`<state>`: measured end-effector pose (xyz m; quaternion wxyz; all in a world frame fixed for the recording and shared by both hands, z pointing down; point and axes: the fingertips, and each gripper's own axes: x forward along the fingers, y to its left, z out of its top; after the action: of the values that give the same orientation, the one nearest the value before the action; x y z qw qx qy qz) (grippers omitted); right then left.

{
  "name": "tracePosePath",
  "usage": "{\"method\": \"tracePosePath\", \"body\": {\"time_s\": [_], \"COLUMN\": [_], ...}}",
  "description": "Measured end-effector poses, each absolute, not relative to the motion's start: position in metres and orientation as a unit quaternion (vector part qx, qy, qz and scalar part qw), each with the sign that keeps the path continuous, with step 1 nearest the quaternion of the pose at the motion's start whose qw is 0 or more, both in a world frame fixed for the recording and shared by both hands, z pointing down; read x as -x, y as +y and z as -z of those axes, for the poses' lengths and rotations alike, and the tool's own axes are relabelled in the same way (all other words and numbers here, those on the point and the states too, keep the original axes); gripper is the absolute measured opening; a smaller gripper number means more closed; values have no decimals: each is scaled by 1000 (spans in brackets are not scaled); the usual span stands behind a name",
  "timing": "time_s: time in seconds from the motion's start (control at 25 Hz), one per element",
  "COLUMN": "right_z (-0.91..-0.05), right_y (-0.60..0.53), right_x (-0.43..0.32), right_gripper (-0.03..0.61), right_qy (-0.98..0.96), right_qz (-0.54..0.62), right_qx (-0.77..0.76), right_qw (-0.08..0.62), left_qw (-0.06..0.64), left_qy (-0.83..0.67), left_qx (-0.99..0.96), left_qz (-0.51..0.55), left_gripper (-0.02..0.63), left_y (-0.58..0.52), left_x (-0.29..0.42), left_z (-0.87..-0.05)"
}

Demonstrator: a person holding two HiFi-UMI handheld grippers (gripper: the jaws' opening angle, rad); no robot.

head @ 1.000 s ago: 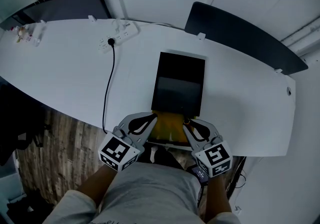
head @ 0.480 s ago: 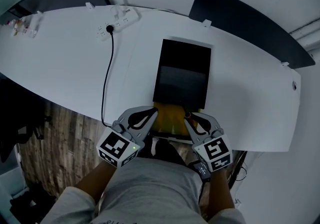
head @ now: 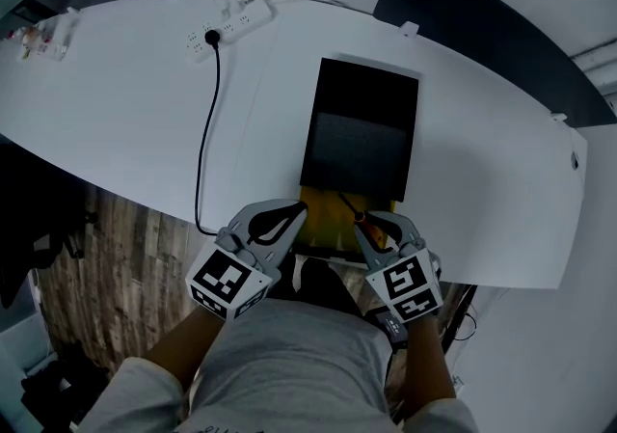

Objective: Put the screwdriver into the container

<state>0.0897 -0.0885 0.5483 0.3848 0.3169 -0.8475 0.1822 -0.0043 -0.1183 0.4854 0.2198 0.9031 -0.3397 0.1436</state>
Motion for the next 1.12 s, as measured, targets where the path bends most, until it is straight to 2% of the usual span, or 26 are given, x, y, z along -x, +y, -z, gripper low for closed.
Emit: {"method": "tracePosePath", "body": {"time_s": [0.48,1.12], "right_z": [-586,-615], "right_y": [-78,-78], "right_x": [-86,-81], "right_gripper": [87,87], "right_qy": [-823,-797], "right_qz": [-141,-144], "right_qx": [-271,-246], "right_qw": [479,533], "left_qw": [225,235], "left_qy": [-347,-344], "left_qx": [-899,-897], "left_qz": [-148,-151], "left_gripper": [0,0], "left_y": [-118,-114], "left_x": [18,25], "left_z": [-493,-501]}}
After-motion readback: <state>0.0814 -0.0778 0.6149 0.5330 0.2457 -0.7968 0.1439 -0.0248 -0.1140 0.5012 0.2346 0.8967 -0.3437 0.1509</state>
